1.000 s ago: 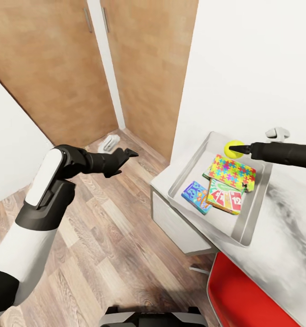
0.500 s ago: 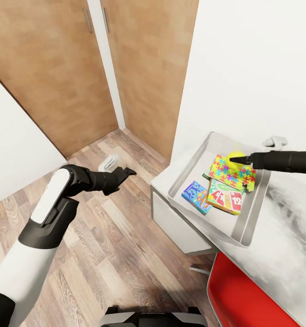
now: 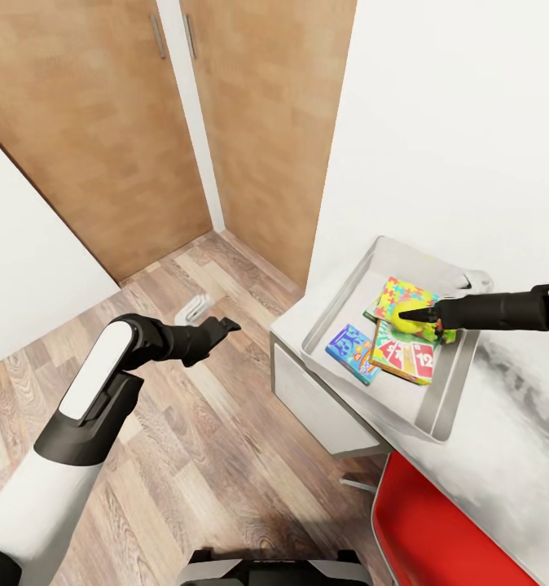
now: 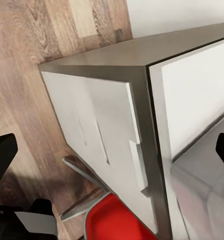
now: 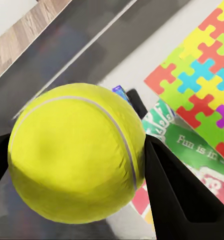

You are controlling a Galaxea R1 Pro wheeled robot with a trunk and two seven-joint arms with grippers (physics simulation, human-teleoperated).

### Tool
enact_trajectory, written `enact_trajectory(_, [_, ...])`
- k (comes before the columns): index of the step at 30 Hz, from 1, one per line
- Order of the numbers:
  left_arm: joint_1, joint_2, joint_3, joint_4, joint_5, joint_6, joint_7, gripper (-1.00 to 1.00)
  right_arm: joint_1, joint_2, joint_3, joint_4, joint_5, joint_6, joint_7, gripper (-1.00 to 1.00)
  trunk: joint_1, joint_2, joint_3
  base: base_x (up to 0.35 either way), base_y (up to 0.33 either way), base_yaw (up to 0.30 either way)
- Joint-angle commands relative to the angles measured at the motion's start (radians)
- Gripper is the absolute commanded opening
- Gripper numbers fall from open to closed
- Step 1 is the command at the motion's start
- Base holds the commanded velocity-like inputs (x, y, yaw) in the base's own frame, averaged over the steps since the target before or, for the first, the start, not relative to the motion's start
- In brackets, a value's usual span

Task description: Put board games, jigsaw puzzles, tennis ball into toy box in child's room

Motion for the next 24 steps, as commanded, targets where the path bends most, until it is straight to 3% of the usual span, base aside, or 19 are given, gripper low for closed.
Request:
enact_trajectory(1, [0.001, 0.0, -0.001, -0.001, 0.003, 0.006, 0.007, 1.0, -0.003, -0.001, 0.017, 0.0, -0.008, 0.001, -0.007, -1.0, 0.001, -0.002, -0.002, 0.0, 0.0, 0.0])
enact_trajectory(10, [0.02, 0.001, 0.0, 0.0, -0.002, 0.004, 0.006, 1.0, -0.006, 0.008, 0.084, -0.001, -0.015, 0.001, -0.007, -1.0, 0.001, -0.002, -0.002, 0.0, 0.0, 0.0])
enact_trajectory(24, [0.027, 0.0, 0.0, 0.002, -0.003, 0.004, 0.006, 1.0, -0.008, 0.012, 0.126, -0.002, -0.017, 0.001, -0.007, -1.0, 0.001, -0.002, -0.002, 0.0, 0.0, 0.0])
